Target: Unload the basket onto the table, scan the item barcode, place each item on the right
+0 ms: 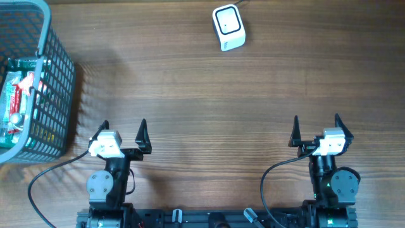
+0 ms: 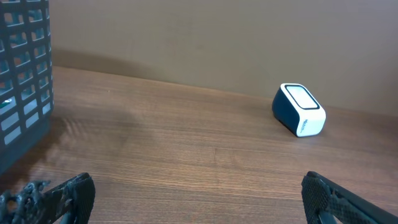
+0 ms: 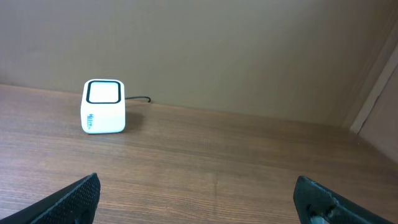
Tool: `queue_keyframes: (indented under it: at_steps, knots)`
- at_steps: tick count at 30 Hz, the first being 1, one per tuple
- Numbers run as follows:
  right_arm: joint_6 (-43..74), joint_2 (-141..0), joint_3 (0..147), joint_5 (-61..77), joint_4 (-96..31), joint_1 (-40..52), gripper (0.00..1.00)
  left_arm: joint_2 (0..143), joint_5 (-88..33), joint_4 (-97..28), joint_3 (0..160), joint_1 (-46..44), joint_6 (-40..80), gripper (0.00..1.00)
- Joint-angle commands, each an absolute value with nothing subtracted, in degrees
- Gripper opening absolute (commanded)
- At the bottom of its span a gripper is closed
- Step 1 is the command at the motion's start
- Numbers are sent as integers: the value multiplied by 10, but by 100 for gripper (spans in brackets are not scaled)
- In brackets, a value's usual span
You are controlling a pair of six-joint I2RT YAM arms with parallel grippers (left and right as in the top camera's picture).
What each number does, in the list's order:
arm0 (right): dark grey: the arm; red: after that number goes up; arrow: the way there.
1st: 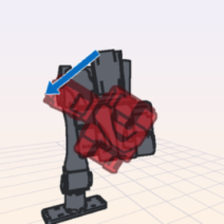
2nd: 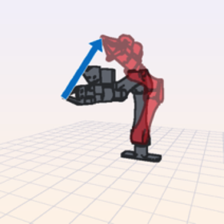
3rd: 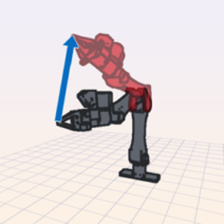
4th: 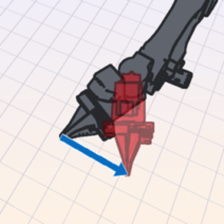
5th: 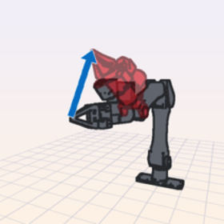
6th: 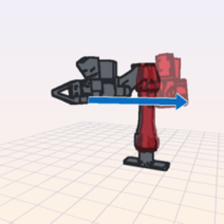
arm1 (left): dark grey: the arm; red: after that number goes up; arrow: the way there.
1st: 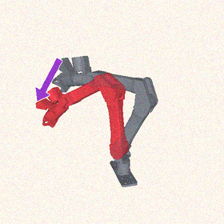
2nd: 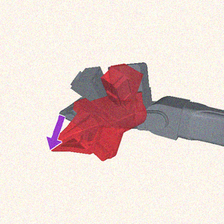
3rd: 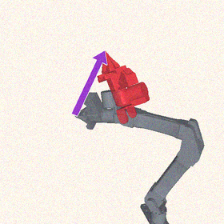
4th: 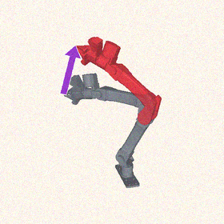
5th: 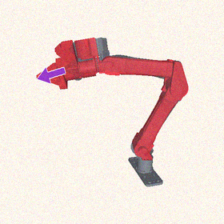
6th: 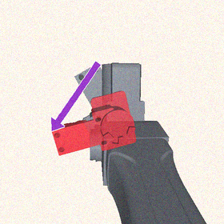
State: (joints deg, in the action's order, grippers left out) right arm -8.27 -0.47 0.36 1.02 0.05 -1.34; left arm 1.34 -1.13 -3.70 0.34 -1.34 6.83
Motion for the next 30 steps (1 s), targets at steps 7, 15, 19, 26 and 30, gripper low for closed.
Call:
queue_keyframes:
  at_steps: [7,15,19,26,30]
  knots:
    - [-90,-6,3,1,3,-15,100,16,-4,-41,3,-9,79,100]
    - [-90,-6,3,1,3,-15,100,16,18,32,18,-9,81,100]
    - [-90,-6,3,1,3,-15,100,33,19,-86,175,-9,84,100]
    - [-90,-6,3,1,3,-15,100,413,34,-559,738,-9,124,100]
    - [-90,-6,3,1,3,-15,100,548,33,-597,854,-9,124,100]
